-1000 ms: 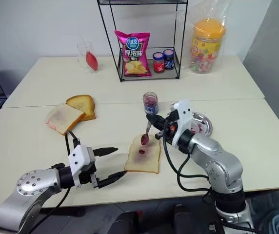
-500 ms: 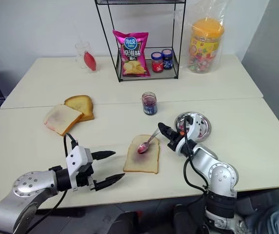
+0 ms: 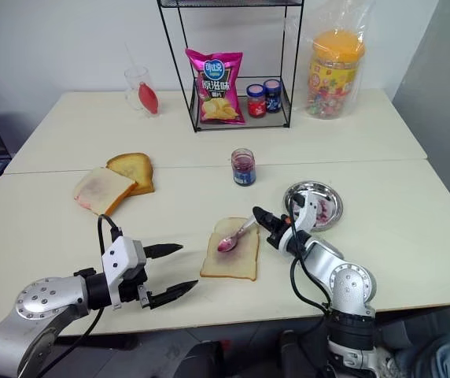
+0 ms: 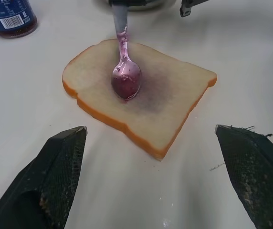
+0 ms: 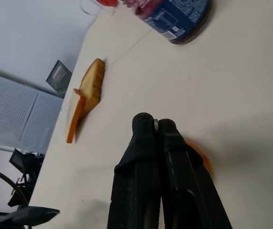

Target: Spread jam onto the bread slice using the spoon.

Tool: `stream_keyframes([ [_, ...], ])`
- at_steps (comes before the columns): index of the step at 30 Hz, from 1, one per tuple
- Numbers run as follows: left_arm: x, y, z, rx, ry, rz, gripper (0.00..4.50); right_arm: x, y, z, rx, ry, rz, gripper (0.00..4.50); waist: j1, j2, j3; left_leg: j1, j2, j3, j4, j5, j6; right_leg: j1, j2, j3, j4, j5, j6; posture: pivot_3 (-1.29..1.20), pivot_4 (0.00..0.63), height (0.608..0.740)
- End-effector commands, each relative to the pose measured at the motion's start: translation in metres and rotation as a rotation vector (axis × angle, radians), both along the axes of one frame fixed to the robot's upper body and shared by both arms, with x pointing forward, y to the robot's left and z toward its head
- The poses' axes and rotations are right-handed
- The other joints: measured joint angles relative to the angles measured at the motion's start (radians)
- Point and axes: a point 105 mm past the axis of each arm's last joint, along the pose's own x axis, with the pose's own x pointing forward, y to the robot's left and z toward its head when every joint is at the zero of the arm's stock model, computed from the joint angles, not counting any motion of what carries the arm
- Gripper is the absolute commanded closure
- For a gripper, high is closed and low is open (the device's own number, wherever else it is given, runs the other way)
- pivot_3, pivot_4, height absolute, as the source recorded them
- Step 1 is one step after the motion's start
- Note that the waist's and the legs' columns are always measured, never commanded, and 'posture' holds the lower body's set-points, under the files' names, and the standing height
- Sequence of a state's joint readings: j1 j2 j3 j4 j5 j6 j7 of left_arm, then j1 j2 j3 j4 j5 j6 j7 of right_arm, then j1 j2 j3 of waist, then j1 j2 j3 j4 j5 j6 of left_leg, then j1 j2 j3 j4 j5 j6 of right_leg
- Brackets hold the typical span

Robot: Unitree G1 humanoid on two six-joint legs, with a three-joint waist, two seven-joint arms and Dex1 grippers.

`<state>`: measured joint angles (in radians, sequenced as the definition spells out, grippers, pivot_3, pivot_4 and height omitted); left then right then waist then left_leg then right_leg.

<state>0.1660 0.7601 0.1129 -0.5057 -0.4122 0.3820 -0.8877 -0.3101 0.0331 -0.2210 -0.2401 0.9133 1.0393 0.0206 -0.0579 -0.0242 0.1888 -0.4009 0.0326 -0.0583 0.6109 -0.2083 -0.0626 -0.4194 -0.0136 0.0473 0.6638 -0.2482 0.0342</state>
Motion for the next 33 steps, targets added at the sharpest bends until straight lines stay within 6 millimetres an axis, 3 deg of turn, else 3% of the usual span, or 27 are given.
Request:
stream_keyframes([
  [1,-0.002,-0.002,0.006,0.014,-0.034,-0.028,0.00,-0.008,-0.017,0.009,0.008,-0.029,-0.019,4.46,0.001,0.000,0.000,0.000,0.000,0.000,0.000,0.000,0.000,0.000,0.000,0.000,0.000,0.000,0.000,0.00,0.150,0.740],
  [8,-0.003,-0.001,0.004,0.019,-0.033,-0.030,0.00,-0.016,-0.036,0.019,-0.020,-0.043,-0.017,4.46,0.001,0.000,0.000,0.000,0.000,0.000,0.000,0.000,0.000,0.000,0.000,0.000,0.000,-0.001,-0.001,0.00,0.150,0.740],
  [13,-0.003,0.000,0.004,0.022,-0.040,-0.027,0.00,-0.016,-0.022,0.045,0.058,-0.089,0.031,4.46,0.000,0.000,0.000,0.000,0.000,0.000,0.000,0.000,0.000,0.000,0.000,0.001,0.000,-0.001,-0.001,0.00,0.150,0.740],
  [16,-0.003,0.001,0.004,0.022,-0.042,-0.023,0.00,-0.008,-0.010,0.049,0.092,-0.077,0.030,4.46,-0.002,0.000,0.000,0.000,0.000,0.000,0.000,0.000,0.000,0.000,0.000,0.001,0.000,0.000,-0.001,0.00,0.150,0.740],
  [21,-0.003,0.001,0.005,0.022,-0.041,-0.025,0.00,0.003,-0.001,0.039,0.068,-0.055,0.015,4.46,-0.001,0.000,0.000,0.000,0.000,0.000,0.000,0.000,0.000,0.000,0.000,0.000,-0.001,0.000,0.000,0.00,0.150,0.740],
  [25,-0.004,-0.004,0.005,0.017,-0.044,-0.032,0.00,0.012,0.012,0.020,0.050,-0.017,0.026,4.46,0.000,0.000,0.000,0.000,0.000,0.001,0.000,0.000,0.000,0.000,0.000,0.001,-0.001,0.000,0.000,0.00,0.150,0.740],
  [33,-0.008,-0.005,0.004,0.019,-0.043,-0.038,0.00,-0.009,-0.016,0.010,0.014,0.005,0.021,4.46,0.004,0.000,0.000,-0.001,0.000,0.000,0.000,0.000,0.000,0.000,0.000,0.000,-0.001,0.000,0.000,0.00,0.150,0.740],
])
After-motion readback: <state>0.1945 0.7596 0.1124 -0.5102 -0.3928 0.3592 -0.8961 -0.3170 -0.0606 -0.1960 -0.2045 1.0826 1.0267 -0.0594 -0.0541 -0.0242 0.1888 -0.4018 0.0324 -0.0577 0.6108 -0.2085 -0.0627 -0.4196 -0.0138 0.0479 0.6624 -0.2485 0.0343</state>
